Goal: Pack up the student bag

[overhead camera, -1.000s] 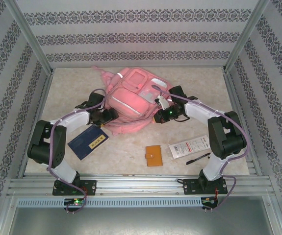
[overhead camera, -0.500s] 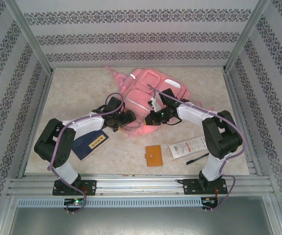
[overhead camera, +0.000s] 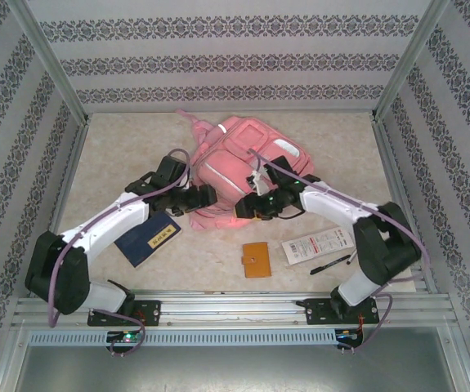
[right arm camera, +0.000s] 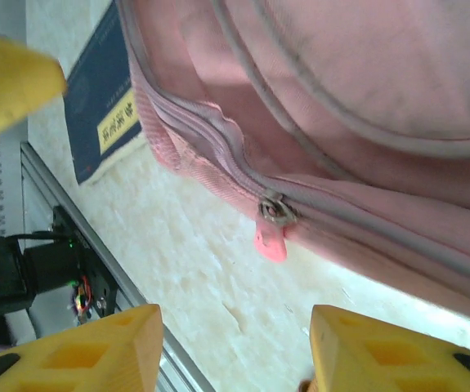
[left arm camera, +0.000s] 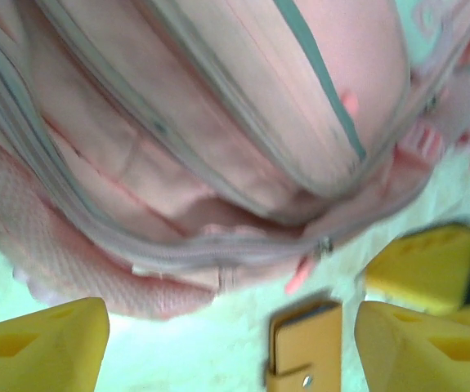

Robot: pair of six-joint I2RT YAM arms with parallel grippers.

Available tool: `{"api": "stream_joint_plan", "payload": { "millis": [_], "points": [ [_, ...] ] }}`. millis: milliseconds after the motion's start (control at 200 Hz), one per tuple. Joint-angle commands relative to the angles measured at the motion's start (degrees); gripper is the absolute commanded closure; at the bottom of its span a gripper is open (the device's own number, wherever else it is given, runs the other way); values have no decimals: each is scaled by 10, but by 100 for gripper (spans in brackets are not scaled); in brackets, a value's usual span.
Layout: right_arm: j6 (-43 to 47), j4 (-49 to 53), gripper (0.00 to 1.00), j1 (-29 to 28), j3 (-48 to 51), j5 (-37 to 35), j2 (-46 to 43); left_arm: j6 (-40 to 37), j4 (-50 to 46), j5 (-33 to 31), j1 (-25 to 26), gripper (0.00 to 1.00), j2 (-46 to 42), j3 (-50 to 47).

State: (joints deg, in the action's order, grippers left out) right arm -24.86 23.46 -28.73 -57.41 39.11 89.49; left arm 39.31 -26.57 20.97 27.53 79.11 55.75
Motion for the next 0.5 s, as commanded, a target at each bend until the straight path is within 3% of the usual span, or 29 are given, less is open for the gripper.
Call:
{"api": "stream_joint_plan", "payload": {
  "millis": [0,120,260,330,495],
  "points": [
    [81,63,48,11,-6,-66,-52,-87,-76,-21,49,23,-15,5],
    [285,53,47,23,5,-162,-106,-77,-48,-49,93,28,15,5],
    [579,-25,41,29,77,-153,-153,-67,-13,-68,131,33,68,36],
    [625,-70,40,43,98,-142,-160,-62,-21,-89,144,36,96,63],
    [674,-68,41,85,82,-64,-134,-44,-34,-128,164,40,146,115]
  ]
}}
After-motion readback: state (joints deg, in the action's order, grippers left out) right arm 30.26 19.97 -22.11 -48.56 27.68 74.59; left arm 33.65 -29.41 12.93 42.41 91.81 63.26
